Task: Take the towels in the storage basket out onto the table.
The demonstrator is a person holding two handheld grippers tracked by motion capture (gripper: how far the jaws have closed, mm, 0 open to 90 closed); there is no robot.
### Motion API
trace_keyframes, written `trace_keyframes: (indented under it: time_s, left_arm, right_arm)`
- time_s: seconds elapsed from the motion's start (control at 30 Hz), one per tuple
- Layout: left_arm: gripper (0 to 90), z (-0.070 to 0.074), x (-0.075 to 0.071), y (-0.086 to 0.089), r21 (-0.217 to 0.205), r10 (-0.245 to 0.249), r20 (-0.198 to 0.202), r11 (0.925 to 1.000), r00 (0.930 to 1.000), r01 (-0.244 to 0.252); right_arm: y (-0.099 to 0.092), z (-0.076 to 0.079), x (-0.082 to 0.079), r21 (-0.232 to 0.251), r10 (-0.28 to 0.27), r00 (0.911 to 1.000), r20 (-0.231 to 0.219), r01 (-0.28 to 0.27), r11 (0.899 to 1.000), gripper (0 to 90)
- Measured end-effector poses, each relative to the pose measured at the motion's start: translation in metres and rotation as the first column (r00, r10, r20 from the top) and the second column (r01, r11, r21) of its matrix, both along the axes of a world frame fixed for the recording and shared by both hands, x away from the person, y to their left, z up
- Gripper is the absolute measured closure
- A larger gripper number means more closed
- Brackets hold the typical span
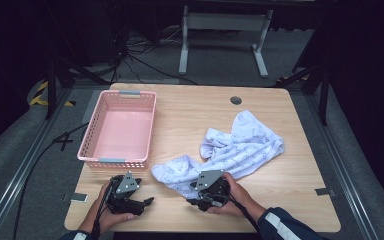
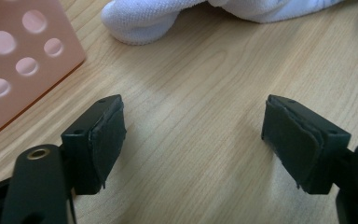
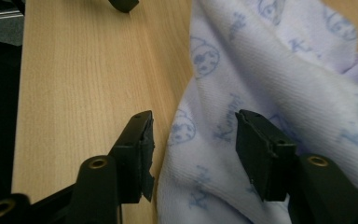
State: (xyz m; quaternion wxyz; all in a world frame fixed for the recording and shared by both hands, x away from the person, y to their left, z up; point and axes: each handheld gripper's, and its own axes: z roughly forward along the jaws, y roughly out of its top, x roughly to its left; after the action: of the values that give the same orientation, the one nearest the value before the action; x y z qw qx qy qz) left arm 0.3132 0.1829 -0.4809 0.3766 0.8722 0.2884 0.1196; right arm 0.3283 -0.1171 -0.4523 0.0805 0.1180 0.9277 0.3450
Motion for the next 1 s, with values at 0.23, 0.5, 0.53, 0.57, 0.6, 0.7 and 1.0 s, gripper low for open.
trace_keyframes:
  time_s: [0.23, 0.5, 0.53, 0.57, 0.6, 0.7, 1.0]
  left_arm:
    - [20.4, 0.000, 0.000, -0.001, -0.001, 0.008, -0.006, 1.0000, 1.0000, -0.008]
    - [19.4, 0.002, 0.000, -0.005, 0.017, 0.024, -0.019, 0.9996, 0.9995, -0.024]
    - [19.3, 0.002, 0.000, -0.005, 0.017, 0.024, -0.019, 0.9996, 0.9995, -0.024]
    - [19.3, 0.002, 0.000, -0.006, 0.020, 0.024, -0.017, 0.9995, 0.9996, -0.024]
    - [19.4, 0.003, 0.000, -0.007, 0.027, 0.021, -0.020, 0.9994, 0.9996, -0.021]
    - [19.4, 0.003, -0.001, -0.010, 0.034, 0.005, -0.020, 0.9994, 0.9998, -0.004]
    - [24.5, 0.008, 0.000, -0.034, 0.041, -0.060, -0.030, 0.9973, 0.9977, 0.061]
  right_arm:
    - [0.008, -0.007, 0.006, -0.015, -0.038, 0.9992, 0.007, 0.038, 0.999, 53.9]
    - [-0.002, 0.010, 0.020, 0.027, -0.112, 0.9926, 0.046, 0.111, 0.993, 79.9]
    - [-0.002, 0.010, 0.020, 0.027, -0.112, 0.9926, 0.046, 0.111, 0.993, 79.9]
    - [-0.008, 0.020, 0.021, 0.061, -0.125, 0.9910, 0.048, 0.122, 0.991, 79.9]
    - [-0.017, 0.030, 0.024, 0.107, -0.145, 0.9884, 0.046, 0.140, 0.984, 80.0]
    - [-0.054, 0.061, 0.038, 0.235, -0.263, 0.9643, 0.028, 0.250, 0.939, 79.8]
    - [-0.150, 0.061, 0.084, 0.245, -0.588, 0.8049, -0.076, 0.587, 0.771, 78.2]
